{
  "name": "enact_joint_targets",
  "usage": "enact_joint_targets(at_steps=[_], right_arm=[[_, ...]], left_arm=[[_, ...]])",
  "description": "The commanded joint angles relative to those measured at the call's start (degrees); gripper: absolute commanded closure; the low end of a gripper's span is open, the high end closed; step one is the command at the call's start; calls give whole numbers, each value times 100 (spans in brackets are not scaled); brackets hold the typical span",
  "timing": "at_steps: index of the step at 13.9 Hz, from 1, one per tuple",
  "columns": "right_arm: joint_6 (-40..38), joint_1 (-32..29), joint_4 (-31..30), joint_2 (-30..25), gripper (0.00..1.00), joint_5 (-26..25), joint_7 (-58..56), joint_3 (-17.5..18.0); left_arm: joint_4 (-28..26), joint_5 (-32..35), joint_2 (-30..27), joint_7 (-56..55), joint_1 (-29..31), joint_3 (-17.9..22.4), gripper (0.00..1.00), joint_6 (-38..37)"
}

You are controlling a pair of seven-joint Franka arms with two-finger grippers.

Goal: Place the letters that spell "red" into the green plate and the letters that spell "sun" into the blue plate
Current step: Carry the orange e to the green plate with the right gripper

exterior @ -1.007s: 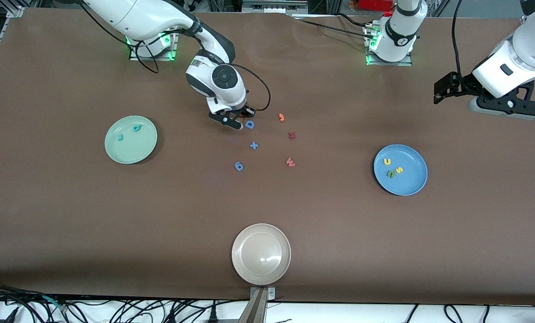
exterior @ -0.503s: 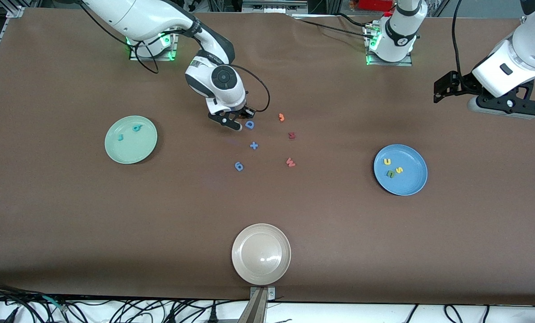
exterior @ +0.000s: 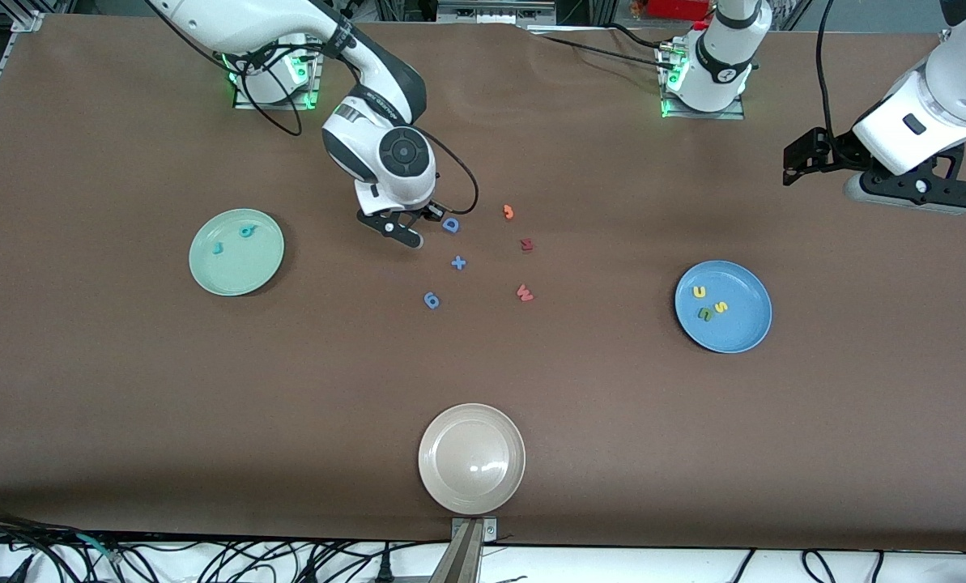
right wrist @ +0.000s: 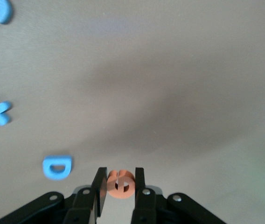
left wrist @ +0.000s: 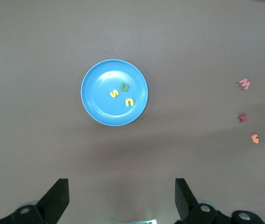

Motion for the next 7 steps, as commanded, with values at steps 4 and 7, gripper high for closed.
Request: enact_joint_targets(at_steps=[4, 7], right_arm=[[-1405, -168, 370, -1104, 97, 1552, -2937, -1238], [-1801, -168, 370, -1457, 97, 2011, -4775, -2354]], left_arm=[[180, 198, 78, -59, -41, -22, 0, -130], [180, 198, 78, -59, -41, -22, 0, -130]])
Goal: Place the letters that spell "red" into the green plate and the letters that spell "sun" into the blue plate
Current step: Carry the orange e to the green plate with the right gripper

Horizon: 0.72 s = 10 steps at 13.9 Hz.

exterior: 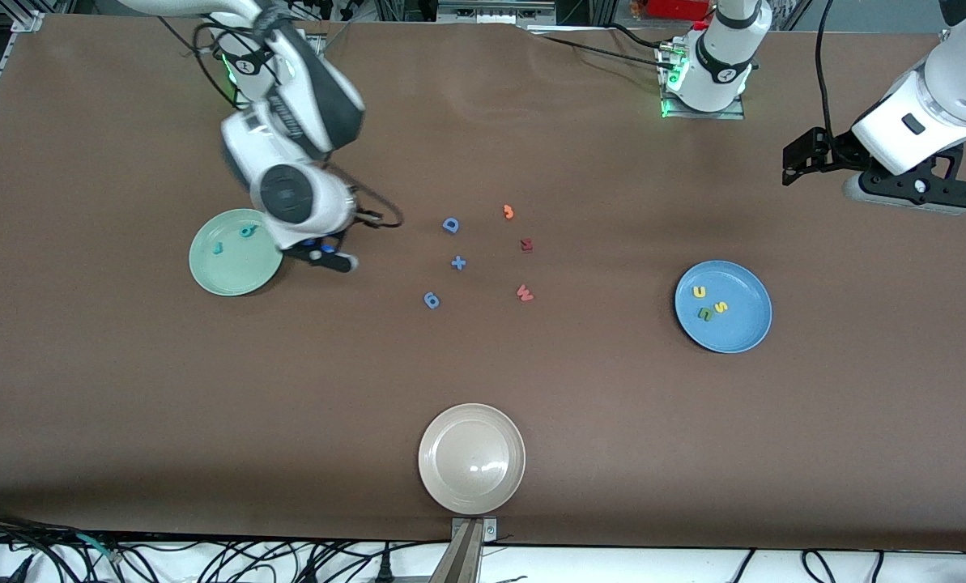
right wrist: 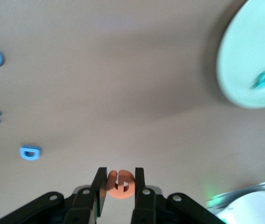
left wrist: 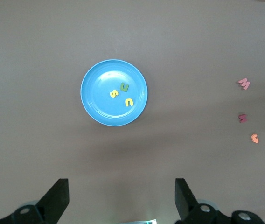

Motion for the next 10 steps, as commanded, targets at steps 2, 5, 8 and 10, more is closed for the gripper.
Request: enact_joint_targets(at_steps=[2, 5, 8, 10], right_arm=[[-215, 2, -89, -256, 97, 262, -1814, -1098], [39, 2, -185, -72, 97, 209, -2755, -1732], [950, 2, -675, 139, 97, 182, -3126, -1971], [1523, 2, -949, 332, 97, 182, -3494, -2207]], left_arm=[[176, 198, 75, -59, -34, -20, 0, -128], [176, 198, 75, -59, -34, -20, 0, -128], [176, 198, 75, -59, -34, -20, 0, -128], [176, 198, 75, -59, -34, -20, 0, -128]])
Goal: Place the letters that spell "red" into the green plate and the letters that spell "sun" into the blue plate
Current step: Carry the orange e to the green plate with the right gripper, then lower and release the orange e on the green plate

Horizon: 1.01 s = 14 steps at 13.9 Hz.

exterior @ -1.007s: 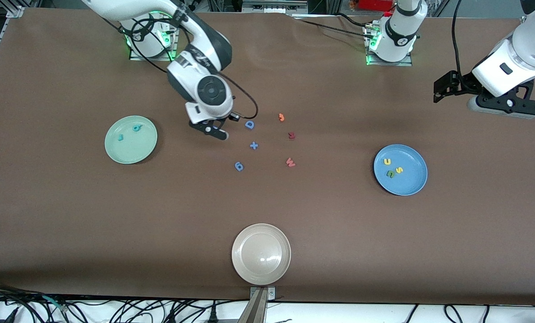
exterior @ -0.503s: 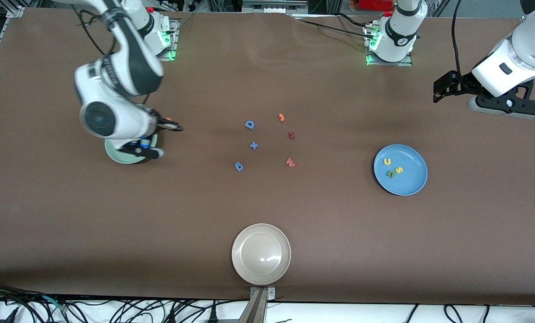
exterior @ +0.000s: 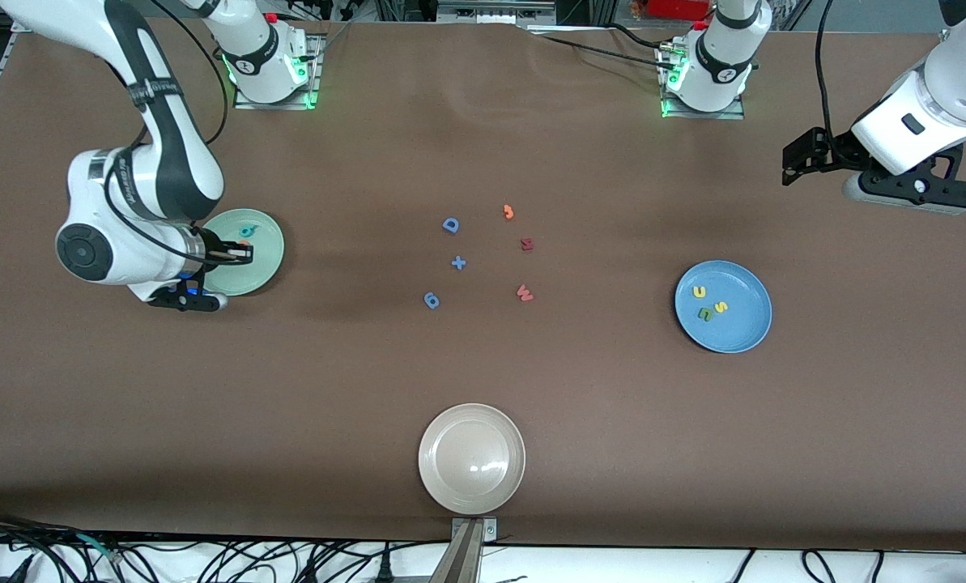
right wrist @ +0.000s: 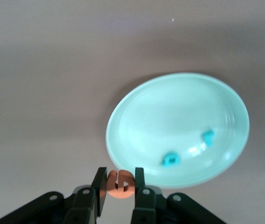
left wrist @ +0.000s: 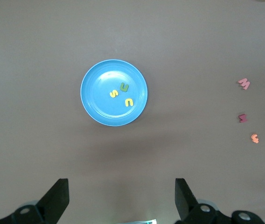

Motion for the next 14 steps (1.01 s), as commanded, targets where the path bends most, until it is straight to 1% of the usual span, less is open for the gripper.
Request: enact_joint_targets(at_steps=[1, 2, 5, 6, 8, 9, 10, 11, 12, 13, 14], right_arm=[[580, 50, -330, 192, 97, 42, -539, -274], [703, 50, -373, 298, 96, 51, -671, -362], [1475, 50, -759, 465, 95, 51, -725, -381], [1599, 50, -821, 509, 95, 60, -725, -381], [1583, 50, -857, 510, 92, 68, -725, -381], [1548, 50, -857, 510, 88, 68, -716, -381], [1548, 50, -857, 519, 64, 68, -725, -381], [1548, 50, -857, 519, 37, 68, -716, -381], [1522, 50, -857, 501, 13, 68, -716, -381], [1469, 50, -848, 449, 2, 68, -699, -381], [1277, 50, -805, 353, 1, 68, -655, -381]], left_arm=[[174, 198, 73, -59, -32, -20, 0, -127], [174, 198, 73, -59, -32, -20, 0, -127], [174, 198, 73, -59, -24, -20, 0, -127], [174, 198, 73, -59, -32, -20, 0, -127], [174, 198, 73, -59, -32, -20, 0, -127], [174, 198, 73, -59, -32, -20, 0, -136], [174, 198, 73, -59, -32, -20, 0, -127], [174, 198, 73, -59, -32, -20, 0, -127], [174, 198, 73, -59, -32, -20, 0, -127], [174, 198, 73, -59, -32, -20, 0, -127], [174, 198, 73, -59, -32, -20, 0, -127]])
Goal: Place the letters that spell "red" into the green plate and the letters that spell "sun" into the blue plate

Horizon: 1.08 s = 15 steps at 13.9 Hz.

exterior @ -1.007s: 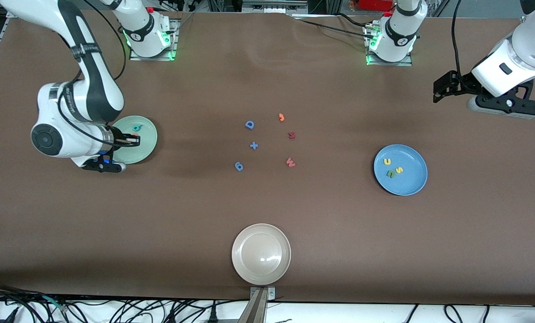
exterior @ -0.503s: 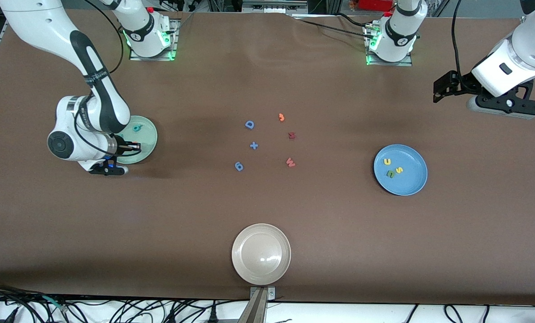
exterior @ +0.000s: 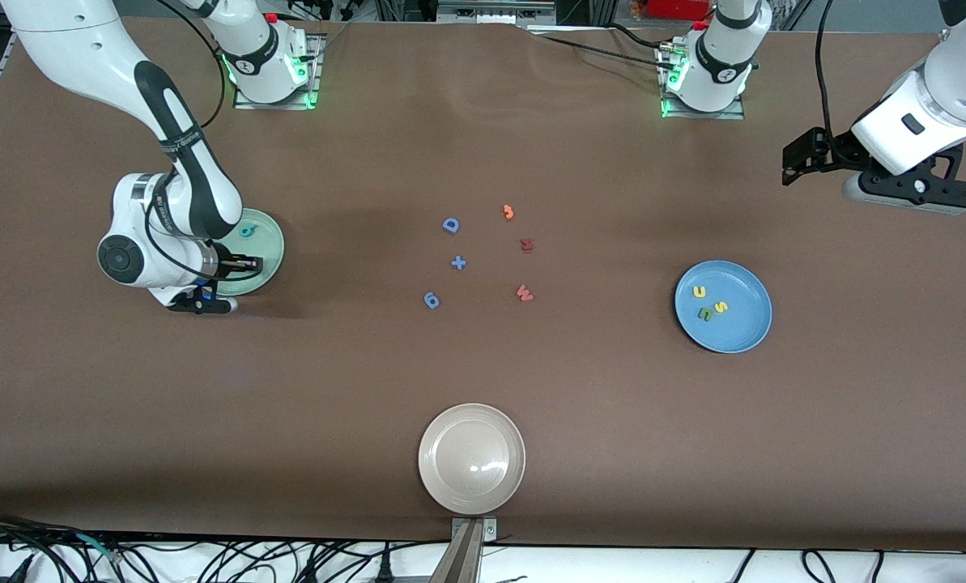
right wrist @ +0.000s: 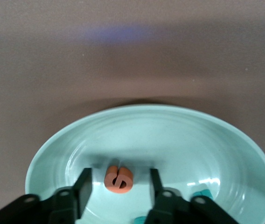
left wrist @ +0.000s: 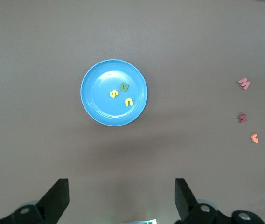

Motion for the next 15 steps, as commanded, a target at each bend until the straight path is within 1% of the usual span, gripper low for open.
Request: enact_joint_targets(at_steps=[1, 2, 4, 7, 9, 11, 12, 14, 15], right_arm=[[-515, 39, 30, -379, 1, 77, -2, -32], [-892, 39, 205, -546, 1, 77, -2, -32], [-1867, 39, 775, -722, 1, 86, -2, -67], [-3484, 39, 1978, -785, 1, 77, -2, -225], [-4163, 39, 2604, -793, 1, 86, -2, -287], [-4533, 39, 3105, -907, 1, 86, 7, -314], [-4544, 39, 3229, -1029, 1, 68, 7, -314], [-4395, 30, 3266, -1328, 1, 25, 7, -296], [-4203, -57, 3257, -1495, 1, -63, 7, -253]], left_arm=[[174, 198, 73, -59, -32, -20, 0, -125], [174, 198, 73, -59, -32, -20, 0, -125], [174, 198, 73, -59, -32, -20, 0, -134], [174, 198, 73, -59, -32, -20, 0, -125], [174, 189, 73, -59, -32, -20, 0, -125], [174, 198, 73, -59, -32, -20, 0, -125], [174, 189, 73, -59, -32, -20, 0, -125], [174, 198, 73, -59, -32, -20, 0, -125], [174, 189, 73, -59, -32, -20, 0, -125]])
